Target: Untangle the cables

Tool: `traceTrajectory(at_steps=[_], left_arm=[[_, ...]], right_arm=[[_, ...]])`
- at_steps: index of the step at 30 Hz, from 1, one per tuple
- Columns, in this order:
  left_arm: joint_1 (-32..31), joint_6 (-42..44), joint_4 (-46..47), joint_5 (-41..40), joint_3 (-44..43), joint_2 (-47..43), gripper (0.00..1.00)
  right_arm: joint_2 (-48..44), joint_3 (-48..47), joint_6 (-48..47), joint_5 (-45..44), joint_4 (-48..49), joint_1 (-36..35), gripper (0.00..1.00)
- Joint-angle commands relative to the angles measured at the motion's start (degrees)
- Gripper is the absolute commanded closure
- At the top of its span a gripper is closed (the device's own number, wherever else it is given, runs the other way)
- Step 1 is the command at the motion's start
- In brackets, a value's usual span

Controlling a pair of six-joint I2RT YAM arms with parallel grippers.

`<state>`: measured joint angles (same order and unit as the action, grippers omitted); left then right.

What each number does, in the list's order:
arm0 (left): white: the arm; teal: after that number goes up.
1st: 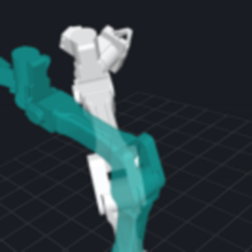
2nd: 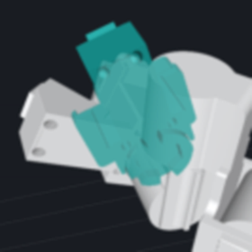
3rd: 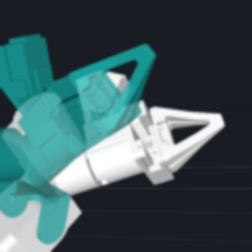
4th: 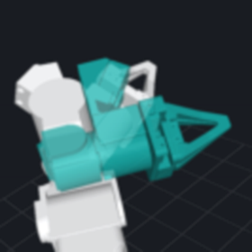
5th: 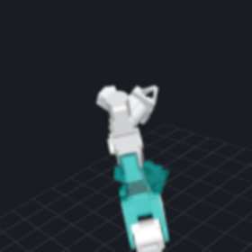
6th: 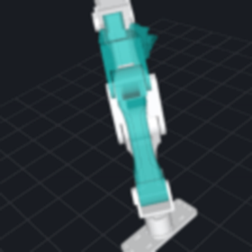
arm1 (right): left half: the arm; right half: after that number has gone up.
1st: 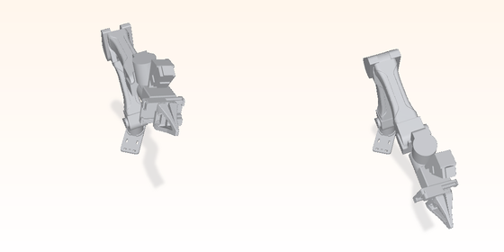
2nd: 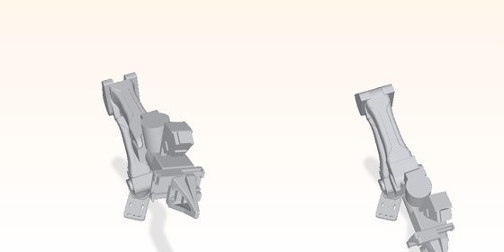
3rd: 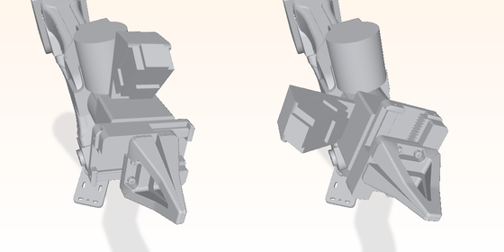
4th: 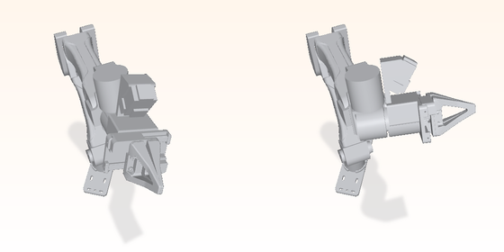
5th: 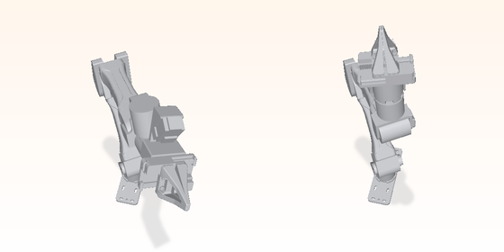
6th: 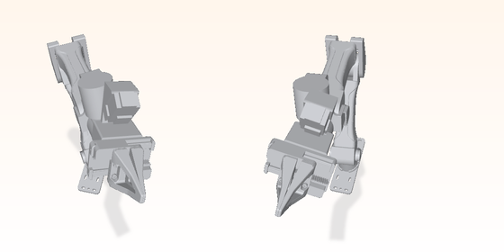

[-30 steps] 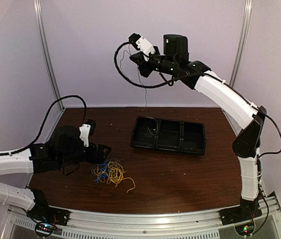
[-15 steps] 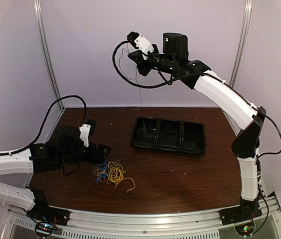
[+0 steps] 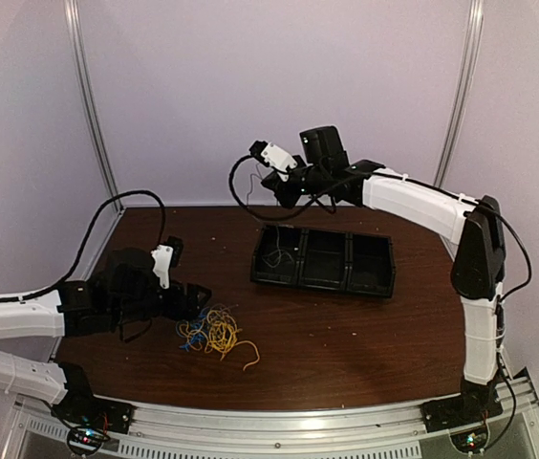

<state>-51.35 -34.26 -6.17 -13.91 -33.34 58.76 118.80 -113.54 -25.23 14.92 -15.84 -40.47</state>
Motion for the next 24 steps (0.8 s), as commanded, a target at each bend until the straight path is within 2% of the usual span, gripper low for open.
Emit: traceTrajectory(at_steps=[1,9,16,24], left_arm=[[0.3,-0.2,3.3,0.5,0.3,0.4,0.17],[0.3,0.1,3.5,1.1,0.0,1.0,0.17],[0.3,0.2,3.4,1.0,0.0,0.4,0.17],[0.3,-0.4,3.7,1.2,1.2,0.4,0.17]], right_arm=[[-6.6,2.3,3.0,2.5,3.3,1.1,1.0],[-5.7,7.2,9.3,10.3,1.8,3.7,1.0],[-1.0,6.3,13.5,15.8,-2.1,5.7,1.0],[-4.7,9.6,14.5,17.9,-0.7,6.9,1.0]])
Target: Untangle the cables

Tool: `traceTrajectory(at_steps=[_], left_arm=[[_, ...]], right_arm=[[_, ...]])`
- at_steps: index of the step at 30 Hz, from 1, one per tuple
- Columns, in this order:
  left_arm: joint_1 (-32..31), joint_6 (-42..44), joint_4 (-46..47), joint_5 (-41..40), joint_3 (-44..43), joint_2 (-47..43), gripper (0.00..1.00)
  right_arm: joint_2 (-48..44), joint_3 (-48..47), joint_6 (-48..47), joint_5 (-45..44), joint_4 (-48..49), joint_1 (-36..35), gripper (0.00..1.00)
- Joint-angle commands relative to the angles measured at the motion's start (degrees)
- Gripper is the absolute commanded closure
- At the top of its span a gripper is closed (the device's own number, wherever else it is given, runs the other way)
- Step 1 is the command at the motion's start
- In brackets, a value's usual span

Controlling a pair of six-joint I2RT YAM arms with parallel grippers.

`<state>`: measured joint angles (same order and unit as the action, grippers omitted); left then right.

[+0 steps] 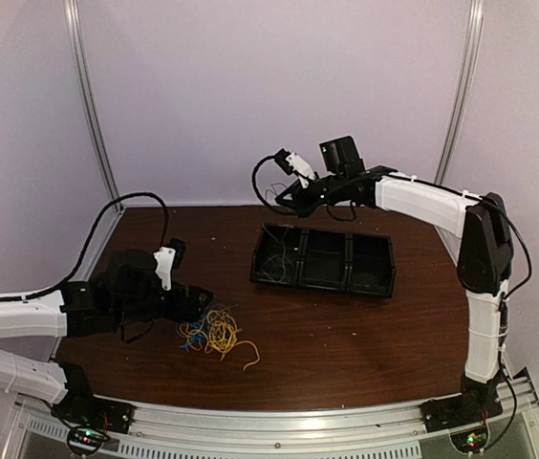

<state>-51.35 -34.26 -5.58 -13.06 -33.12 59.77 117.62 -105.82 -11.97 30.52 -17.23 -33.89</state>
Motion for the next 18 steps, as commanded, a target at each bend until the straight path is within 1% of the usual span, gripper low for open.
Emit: traceTrajectory(at_steps=[1,5,10,18], left_arm=[[0.3,-0.5,3.3,0.3,1.0,-0.5,0.17],[0.3,-0.5,4.1,0.4,1.0,-0.2,0.17],[0.3,-0.6,4.7,1.2,0.9,0.5,0.17],[0.3,-1.4,4.2,1.0,2.1,-1.2,0.17]], right_arm=[[-4.2,2.6,1.2,2.3,0.8,0.4,1.0],[-5.6,5.5,0.3,1.7,0.9,0.4,1.0],[-4.9,7.9,0.4,2.2,1.4,0.5,1.0],[2.0,5.0,3.6,6.8,0.1,0.6,1.0]])
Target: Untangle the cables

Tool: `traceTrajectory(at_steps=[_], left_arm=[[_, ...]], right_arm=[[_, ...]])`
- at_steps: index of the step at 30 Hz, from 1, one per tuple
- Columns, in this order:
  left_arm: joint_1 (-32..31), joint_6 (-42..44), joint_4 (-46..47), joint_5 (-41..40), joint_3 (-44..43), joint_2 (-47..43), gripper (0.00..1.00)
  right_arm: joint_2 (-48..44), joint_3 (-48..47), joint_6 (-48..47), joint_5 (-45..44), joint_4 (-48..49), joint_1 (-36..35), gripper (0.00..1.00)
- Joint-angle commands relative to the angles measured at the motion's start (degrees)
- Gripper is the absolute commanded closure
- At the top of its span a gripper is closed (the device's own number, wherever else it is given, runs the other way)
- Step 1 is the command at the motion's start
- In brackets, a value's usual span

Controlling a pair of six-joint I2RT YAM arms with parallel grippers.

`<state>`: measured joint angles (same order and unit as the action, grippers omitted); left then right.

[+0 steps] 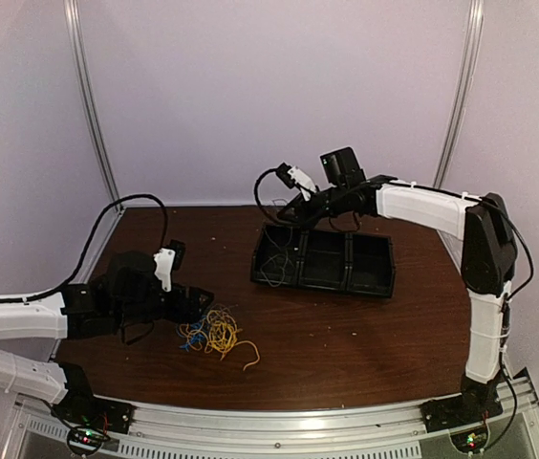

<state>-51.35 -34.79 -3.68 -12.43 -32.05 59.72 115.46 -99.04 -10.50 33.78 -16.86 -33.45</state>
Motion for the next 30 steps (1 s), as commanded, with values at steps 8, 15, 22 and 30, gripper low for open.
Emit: traceTrajectory(at_steps=[8,15,22,30], left_arm=[[0.3,-0.9,1.7,-0.2,1.4,-1.5,0.17],[0.3,-0.7,1.7,-0.5,1.5,-0.5,0.17],[0.3,-0.5,2.5,-0.6,1.2,0.8,0.17],[0.3,0.1,3.0,0.1,-0.1,3.3,0.17]], right_arm=[[10.4,-4.8,5.6,7.3,-0.9,0.2,1.0],[14.7,-7.3,8.6,6.4,-0.9,1.3,1.0],[16.7,-10.0,9.1,-1.0,-2.2,1.3,1.0],[18.9,-13.8,8.6,-6.9,-6.6,0.4,1.0]])
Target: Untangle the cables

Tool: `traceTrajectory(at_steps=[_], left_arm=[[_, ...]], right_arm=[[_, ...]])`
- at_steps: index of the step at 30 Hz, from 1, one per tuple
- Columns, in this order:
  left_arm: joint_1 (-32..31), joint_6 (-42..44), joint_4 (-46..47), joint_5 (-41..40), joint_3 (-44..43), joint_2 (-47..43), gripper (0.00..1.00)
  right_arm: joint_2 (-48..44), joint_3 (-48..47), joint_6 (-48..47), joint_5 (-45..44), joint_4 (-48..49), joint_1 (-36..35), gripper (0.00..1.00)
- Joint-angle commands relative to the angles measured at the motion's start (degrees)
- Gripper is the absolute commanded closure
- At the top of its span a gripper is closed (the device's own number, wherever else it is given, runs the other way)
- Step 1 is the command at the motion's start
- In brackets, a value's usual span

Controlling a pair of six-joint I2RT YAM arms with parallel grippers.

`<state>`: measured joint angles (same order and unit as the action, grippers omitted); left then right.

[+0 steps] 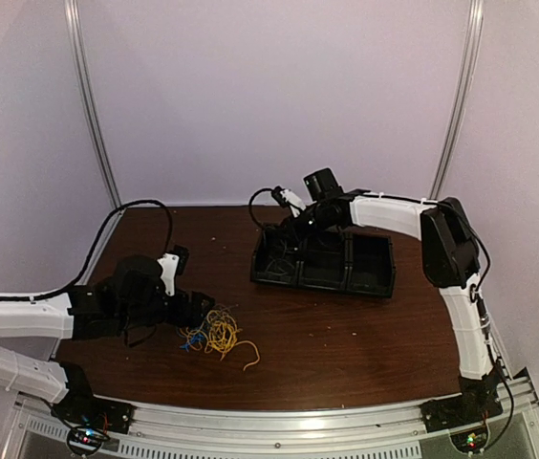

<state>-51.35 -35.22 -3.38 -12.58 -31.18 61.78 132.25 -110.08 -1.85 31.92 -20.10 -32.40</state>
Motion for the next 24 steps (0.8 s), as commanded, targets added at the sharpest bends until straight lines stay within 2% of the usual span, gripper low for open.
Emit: traceTrajectory(at_steps=[1,8,11,14,20,24], left_arm=[[0.3,0.5,2.7,0.4,-1.0,1.5,0.17],[0.3,0.5,2.6,0.4,-1.2,1.0,0.17],[0.3,0.4,2.4,0.2,-1.1,0.6,0.17],[0.3,0.4,2.1,0.2,-1.2,0.5,0.17],[0.3,0.4,1.1,-0.1,-1.5,-0.8,0.17],[0.3,0.3,0.3,0.1,-2.3,-1.5,0.17]], right_arm=[[2.4,-3.3,-0.3,-6.1,-4.1,-0.9,1.0],[2.9,-3.8,-1.4,-10.4,-6.4,-2.1,1.0],[2.7,-4.2,-1.7,-10.2,-7.2,-2.3,0.96],[1.0,-4.0,-1.9,-10.7,-7.6,-2.4,0.85],[-8.5,0.3,-3.3,-14.0,-7.1,-2.7,0.6],[-12.6,0.9,-5.5,-15.5,-10.8,-2.8,0.48]])
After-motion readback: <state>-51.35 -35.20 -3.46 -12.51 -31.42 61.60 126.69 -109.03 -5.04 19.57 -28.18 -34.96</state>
